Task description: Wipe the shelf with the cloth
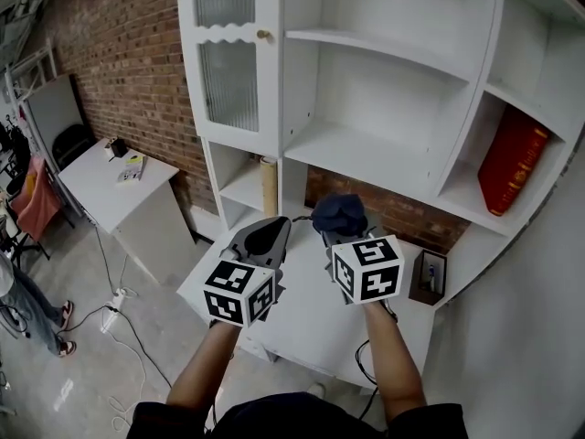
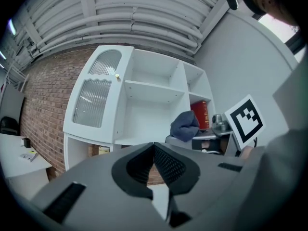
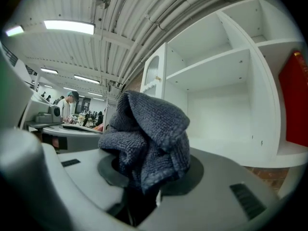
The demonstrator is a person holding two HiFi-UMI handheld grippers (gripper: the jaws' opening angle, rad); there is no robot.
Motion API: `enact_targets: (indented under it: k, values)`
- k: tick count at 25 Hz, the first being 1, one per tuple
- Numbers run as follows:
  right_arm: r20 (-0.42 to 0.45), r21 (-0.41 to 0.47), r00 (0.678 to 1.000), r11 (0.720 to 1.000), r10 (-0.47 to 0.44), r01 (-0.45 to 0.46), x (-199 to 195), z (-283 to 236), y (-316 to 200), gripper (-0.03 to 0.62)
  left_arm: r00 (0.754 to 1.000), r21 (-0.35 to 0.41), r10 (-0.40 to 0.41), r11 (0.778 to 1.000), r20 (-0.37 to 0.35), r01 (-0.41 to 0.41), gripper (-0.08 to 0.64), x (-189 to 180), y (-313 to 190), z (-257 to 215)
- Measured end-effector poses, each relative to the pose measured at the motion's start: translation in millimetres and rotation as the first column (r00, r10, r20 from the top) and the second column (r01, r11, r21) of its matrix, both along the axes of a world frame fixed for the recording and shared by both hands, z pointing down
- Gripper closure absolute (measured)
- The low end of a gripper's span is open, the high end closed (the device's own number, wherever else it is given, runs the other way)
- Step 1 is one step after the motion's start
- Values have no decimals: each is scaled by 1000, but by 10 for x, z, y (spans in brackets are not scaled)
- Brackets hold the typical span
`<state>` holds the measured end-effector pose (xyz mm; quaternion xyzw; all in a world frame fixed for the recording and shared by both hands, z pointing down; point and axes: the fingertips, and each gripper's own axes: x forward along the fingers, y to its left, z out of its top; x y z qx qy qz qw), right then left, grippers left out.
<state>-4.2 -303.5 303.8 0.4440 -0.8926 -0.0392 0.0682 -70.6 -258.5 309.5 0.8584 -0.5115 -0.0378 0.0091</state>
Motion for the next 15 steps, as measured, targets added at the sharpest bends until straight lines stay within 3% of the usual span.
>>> enact_targets:
  k: [15]
  values:
    - [4,8,999,999,43,-43,-594,57,630,451,999,18,38,999,-22,-38,545,-551,615,84]
